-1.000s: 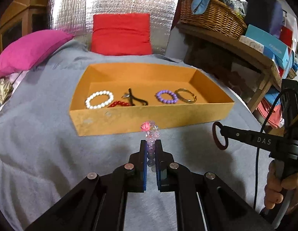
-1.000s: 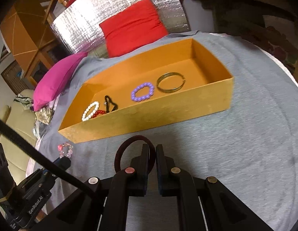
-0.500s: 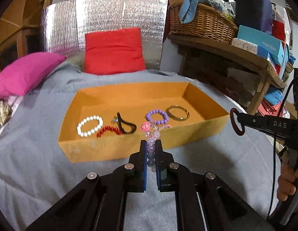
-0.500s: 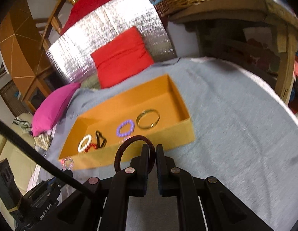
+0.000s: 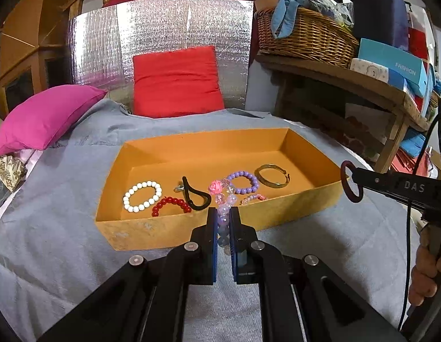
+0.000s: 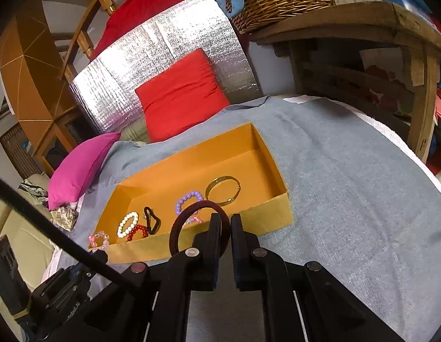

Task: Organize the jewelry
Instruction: 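Lower the pink bracelet and dark red bangle into the orange box and open both tools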

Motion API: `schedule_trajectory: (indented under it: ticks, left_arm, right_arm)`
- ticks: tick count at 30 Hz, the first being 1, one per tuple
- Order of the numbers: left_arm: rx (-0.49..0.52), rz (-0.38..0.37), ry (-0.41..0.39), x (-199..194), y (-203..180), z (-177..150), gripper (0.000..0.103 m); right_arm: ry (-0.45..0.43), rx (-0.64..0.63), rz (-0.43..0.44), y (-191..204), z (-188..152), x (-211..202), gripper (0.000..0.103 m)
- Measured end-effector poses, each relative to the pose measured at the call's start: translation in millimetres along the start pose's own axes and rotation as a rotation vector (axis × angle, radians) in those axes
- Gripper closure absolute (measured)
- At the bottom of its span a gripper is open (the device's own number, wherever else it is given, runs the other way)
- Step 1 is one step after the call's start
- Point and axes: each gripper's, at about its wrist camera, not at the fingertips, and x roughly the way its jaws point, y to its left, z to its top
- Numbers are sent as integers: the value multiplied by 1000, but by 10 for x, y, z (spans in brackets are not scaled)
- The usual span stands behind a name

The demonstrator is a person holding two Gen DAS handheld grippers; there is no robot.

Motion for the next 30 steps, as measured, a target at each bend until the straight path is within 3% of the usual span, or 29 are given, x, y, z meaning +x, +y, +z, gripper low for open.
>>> schedule_trajectory:
  ticks: [12, 18, 25, 30]
  left_arm:
    - [17, 30, -16, 41, -34, 72, 95]
    - [-9, -3, -22, 103, 16, 218, 95]
    - [-34, -7, -35, 301, 117, 563, 95]
    - [-58, -19, 7, 598, 58, 646, 95]
  right_arm:
    - [-29, 14, -1, 62, 112, 237, 95]
    - [-49, 35, -10, 36, 233, 398, 95]
    - [-70, 60, -32, -39, 422, 534, 95]
    - [-75, 52, -37, -36, 530, 618, 95]
